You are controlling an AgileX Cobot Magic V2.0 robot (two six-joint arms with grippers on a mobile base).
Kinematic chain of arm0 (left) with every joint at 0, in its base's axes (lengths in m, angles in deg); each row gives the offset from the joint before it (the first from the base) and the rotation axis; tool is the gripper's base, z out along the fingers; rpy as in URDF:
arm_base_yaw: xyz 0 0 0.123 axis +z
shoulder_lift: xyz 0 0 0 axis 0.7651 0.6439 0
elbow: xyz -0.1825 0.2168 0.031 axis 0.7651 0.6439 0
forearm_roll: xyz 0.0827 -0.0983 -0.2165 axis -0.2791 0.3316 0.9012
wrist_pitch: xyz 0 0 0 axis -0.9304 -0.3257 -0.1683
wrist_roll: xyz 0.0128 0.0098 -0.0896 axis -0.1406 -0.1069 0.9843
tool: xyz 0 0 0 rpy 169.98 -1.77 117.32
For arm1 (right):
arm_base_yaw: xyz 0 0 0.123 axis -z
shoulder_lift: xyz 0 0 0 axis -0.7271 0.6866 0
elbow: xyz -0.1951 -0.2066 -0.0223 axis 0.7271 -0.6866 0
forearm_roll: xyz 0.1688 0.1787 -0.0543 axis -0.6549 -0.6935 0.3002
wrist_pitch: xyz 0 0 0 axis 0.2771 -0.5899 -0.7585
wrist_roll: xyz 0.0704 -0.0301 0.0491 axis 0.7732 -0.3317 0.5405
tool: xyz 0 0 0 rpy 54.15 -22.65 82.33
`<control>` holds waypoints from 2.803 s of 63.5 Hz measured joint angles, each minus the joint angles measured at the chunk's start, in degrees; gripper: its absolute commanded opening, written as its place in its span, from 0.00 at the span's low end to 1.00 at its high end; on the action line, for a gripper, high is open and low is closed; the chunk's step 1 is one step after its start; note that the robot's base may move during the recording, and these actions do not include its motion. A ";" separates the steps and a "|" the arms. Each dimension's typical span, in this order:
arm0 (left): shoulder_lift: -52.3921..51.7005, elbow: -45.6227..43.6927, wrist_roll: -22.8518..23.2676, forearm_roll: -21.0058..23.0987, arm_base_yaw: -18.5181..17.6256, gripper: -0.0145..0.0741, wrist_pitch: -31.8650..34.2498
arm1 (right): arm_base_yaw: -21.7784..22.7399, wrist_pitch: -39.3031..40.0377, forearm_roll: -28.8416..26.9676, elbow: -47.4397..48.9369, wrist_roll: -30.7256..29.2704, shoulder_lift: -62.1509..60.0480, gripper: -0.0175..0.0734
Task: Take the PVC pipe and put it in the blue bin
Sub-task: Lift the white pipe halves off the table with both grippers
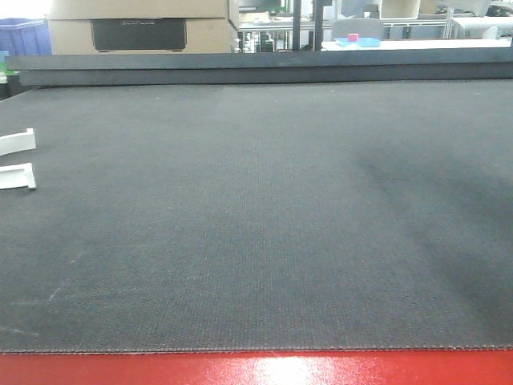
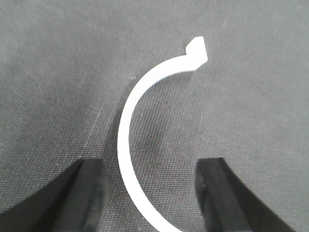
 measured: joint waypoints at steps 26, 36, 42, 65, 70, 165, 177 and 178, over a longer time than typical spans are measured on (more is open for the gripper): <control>4.08 -0.98 0.00 0.24 0.00 0.56 2.18 | 0.00 0.00 0.00 0.00 0.00 0.00 0.01; 6.10 -1.62 0.00 0.47 0.00 0.56 1.76 | 0.00 0.00 0.00 0.00 0.00 0.00 0.01; 6.79 -1.75 0.00 0.59 0.00 0.56 1.91 | 0.00 0.00 0.00 0.00 0.00 0.00 0.01; 8.11 -1.74 0.00 0.59 0.00 0.54 2.92 | 0.00 0.59 0.00 0.00 0.00 0.00 0.01; 8.11 -1.74 0.00 0.59 0.00 0.52 3.17 | 0.00 0.63 0.00 0.00 0.00 0.00 0.01; 10.15 -1.91 0.00 -1.29 0.00 0.45 3.68 | 0.00 4.31 0.00 0.00 0.00 0.00 0.01; 10.29 -2.34 0.00 -1.54 0.00 0.45 3.47 | 0.00 5.01 0.00 0.00 0.00 0.00 0.01; 10.29 -2.34 -0.11 -1.54 0.00 0.44 3.42 | 0.00 4.97 0.00 0.00 0.00 0.00 0.01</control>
